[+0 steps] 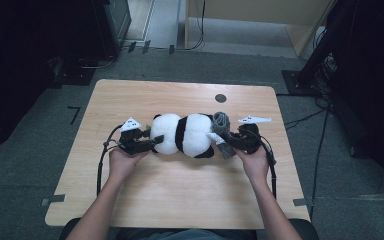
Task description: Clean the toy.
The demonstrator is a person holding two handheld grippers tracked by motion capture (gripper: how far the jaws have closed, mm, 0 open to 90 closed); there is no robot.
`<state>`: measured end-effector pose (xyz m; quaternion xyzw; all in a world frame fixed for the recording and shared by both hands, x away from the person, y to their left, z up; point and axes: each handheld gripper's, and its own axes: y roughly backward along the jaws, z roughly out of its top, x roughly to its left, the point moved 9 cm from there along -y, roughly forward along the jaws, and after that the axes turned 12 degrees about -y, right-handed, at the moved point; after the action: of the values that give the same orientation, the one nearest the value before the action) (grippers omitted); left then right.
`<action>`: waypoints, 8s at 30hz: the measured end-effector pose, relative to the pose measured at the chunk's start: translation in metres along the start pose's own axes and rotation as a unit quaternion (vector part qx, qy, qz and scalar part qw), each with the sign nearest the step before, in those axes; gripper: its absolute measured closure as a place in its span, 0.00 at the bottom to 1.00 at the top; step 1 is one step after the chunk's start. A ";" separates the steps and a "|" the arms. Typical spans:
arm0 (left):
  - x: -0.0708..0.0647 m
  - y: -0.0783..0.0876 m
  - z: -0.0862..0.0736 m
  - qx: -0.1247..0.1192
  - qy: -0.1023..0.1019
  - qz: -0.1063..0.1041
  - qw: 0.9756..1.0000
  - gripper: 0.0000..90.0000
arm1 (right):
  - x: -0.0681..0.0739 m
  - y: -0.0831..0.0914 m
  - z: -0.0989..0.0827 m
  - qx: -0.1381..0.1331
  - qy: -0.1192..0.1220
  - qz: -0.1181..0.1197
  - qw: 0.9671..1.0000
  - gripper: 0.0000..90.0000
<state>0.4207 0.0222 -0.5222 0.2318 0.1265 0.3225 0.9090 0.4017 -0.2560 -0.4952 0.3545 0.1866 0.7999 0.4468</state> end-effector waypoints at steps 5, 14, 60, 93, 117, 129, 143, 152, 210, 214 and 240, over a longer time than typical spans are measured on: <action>0.000 0.000 0.000 0.000 0.000 0.001 1.000 0.48 | 0.016 0.023 0.017 -0.027 0.017 0.017 0.999 0.85; -0.001 0.000 0.001 0.002 -0.001 0.004 1.000 0.49 | 0.068 0.041 0.029 -0.023 0.070 0.077 0.994 0.85; -0.002 0.002 0.002 0.017 -0.004 0.016 1.000 0.53 | 0.163 -0.089 -0.034 0.151 0.186 0.103 0.965 0.85; -0.002 0.001 0.001 0.016 -0.009 0.017 1.000 0.52 | 0.058 0.019 -0.027 0.098 0.128 0.025 0.987 0.84; -0.002 0.002 0.002 0.016 -0.001 0.014 1.000 0.52 | 0.095 0.017 -0.034 0.107 0.162 0.094 0.977 0.85; -0.003 0.002 0.003 0.016 -0.003 0.014 1.000 0.52 | 0.148 -0.030 -0.047 0.145 0.199 0.138 0.959 0.85; -0.001 0.002 0.002 0.017 -0.005 0.014 1.000 0.52 | 0.156 -0.088 -0.035 0.147 0.178 0.125 0.965 0.85; -0.002 0.002 0.003 0.019 -0.014 0.018 1.000 0.52 | 0.144 -0.078 -0.032 0.144 0.180 0.110 0.967 0.85; -0.002 0.001 0.001 0.008 -0.013 0.018 1.000 0.50 | -0.050 0.023 0.004 0.027 0.033 -0.035 0.998 0.84; -0.002 0.001 0.001 0.007 -0.013 0.018 1.000 0.50 | -0.064 0.016 0.006 0.020 0.017 -0.044 0.999 0.84; -0.001 0.001 0.001 0.005 -0.015 0.020 1.000 0.50 | -0.114 -0.022 0.005 -0.067 0.007 -0.128 0.989 0.67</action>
<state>0.4199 0.0219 -0.5210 0.2434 0.1099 0.3366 0.9030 0.4578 -0.3412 -0.5506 0.2912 0.1795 0.7493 0.5670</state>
